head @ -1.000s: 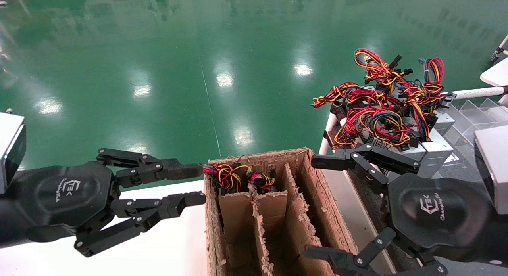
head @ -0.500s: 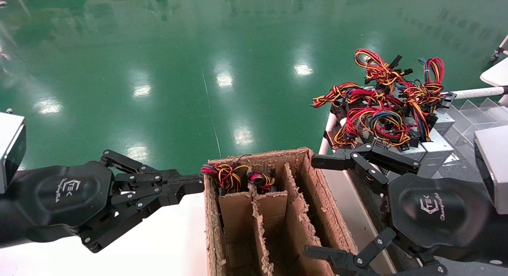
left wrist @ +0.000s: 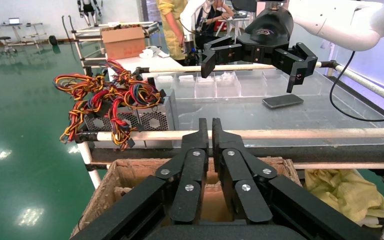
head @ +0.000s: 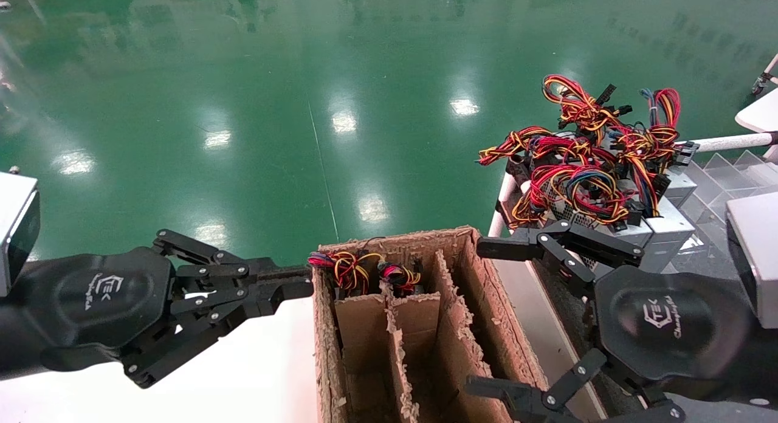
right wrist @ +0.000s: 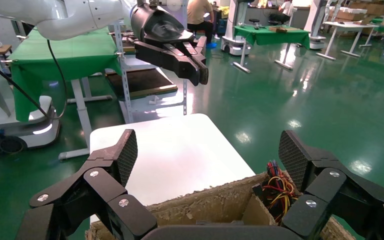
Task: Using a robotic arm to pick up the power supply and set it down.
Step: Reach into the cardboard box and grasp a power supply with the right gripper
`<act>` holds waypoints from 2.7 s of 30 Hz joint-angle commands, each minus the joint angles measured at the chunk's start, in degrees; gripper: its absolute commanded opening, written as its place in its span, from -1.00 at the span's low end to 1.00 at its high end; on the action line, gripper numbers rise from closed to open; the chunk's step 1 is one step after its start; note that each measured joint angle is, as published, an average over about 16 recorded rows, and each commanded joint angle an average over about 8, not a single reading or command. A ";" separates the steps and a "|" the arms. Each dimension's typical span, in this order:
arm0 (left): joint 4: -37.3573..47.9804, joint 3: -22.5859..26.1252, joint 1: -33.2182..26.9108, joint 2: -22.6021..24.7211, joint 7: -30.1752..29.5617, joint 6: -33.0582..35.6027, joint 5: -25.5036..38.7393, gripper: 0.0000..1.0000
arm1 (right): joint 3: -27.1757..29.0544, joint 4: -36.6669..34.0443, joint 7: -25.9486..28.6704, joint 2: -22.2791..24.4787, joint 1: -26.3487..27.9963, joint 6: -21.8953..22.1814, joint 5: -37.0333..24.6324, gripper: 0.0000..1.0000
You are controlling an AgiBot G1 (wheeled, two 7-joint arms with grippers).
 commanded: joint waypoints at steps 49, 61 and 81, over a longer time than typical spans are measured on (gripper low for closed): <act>0.00 0.01 0.00 0.00 0.00 0.00 0.00 1.00 | -17.88 -16.72 8.06 -22.80 12.35 22.32 -34.66 -1.00; 0.00 0.01 0.00 0.00 0.00 0.00 0.00 1.00 | -16.82 -12.02 5.63 -21.87 7.82 27.02 -34.94 -1.00; 0.00 0.01 0.00 0.00 0.01 0.00 -0.01 1.00 | -17.62 -15.62 3.77 -24.76 8.35 28.35 -36.25 -1.00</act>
